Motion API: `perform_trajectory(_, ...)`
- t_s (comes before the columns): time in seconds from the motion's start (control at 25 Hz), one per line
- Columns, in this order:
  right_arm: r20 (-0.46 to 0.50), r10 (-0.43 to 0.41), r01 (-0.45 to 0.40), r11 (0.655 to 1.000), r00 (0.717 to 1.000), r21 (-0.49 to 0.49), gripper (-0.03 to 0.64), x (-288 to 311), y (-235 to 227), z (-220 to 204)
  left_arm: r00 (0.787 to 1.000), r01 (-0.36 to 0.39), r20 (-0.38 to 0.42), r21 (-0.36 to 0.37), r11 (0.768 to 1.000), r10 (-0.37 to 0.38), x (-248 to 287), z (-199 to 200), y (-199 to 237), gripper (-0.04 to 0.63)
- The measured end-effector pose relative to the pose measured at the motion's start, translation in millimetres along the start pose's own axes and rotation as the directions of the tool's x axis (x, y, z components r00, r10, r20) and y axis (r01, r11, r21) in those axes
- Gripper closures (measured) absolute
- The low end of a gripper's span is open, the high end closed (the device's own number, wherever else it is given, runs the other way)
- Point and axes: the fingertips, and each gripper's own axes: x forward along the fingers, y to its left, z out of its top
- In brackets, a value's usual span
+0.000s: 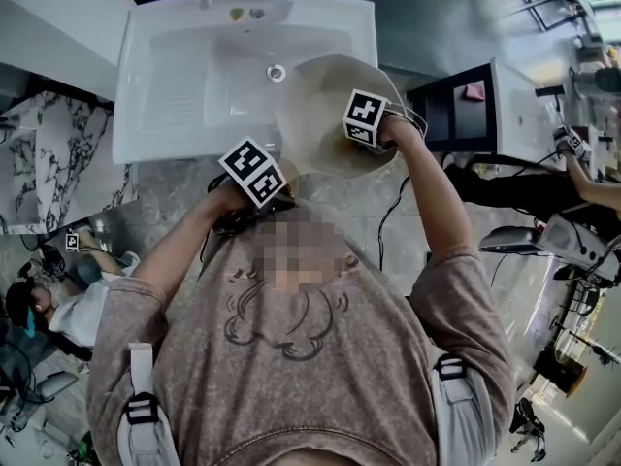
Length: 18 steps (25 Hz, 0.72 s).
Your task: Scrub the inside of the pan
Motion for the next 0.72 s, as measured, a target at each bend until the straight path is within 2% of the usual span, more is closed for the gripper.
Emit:
perform_trajectory(0.24, 0.011, 0.029, -0.029, 0.999, 1.000, -0.034, 0.480, 3, 17, 7, 1.000, 0.000, -0.004, 0.001, 1.000, 0.000, 1, -1, -1, 0.525)
perform_trajectory(0.44, 0.022, 0.085, -0.084, 0.995, 0.996, -0.060, 0.480, 4, 30, 19, 1.000, -0.001, -0.003, 0.001, 1.000, 0.001, 1, 0, 0, 0.525)
perform_trajectory(0.72, 0.077, 0.125, -0.118, 0.989, 0.989, -0.088, 0.480, 3, 45, 39, 1.000, 0.000, -0.006, 0.002, 1.000, 0.000, 2, 0, -1, 0.525)
